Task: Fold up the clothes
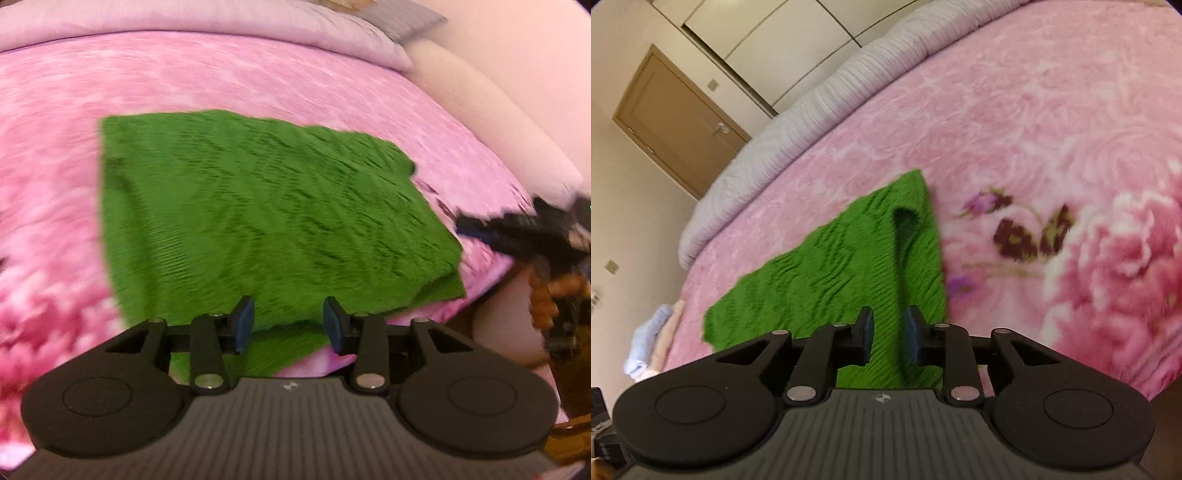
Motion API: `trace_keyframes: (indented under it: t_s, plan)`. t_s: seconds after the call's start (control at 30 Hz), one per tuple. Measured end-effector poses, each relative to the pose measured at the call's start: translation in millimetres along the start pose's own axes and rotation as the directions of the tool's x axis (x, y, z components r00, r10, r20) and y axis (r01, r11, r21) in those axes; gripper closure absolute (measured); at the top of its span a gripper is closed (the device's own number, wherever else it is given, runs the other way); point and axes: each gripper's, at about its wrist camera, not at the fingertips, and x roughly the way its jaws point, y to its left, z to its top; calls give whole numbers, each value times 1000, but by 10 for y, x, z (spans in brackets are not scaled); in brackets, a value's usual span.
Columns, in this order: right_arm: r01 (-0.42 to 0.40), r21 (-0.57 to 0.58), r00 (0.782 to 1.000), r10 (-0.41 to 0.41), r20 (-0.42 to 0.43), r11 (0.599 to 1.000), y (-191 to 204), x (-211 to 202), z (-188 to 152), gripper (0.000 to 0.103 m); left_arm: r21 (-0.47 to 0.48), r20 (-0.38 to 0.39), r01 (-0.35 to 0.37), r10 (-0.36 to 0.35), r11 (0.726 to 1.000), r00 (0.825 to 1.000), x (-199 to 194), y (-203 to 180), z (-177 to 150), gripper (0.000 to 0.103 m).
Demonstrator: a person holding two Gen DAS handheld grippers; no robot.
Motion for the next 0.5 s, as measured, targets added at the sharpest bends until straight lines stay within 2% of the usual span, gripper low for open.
trace_keyframes:
  t_s: [0.13,0.27,0.37,0.5]
  plan:
    - [35,2,999,-35,-11,999,41,6,-202,71,-101,43,-36,41,994,998,-108,212,-66,64]
    - [48,5,998,-48,28,999,88,-78,-254,71,-245,56,-58,74,968,996,-32,430,-92,64]
    - [69,-37,996,-67,59,997,197,-151,-226,71,-281,72,-94,119,955,990,-12,489,-132,64]
    - [98,-78,994,-94,53,992,268,-115,-249,68,-350,95,-64,104,935,990,35,570,-184,63]
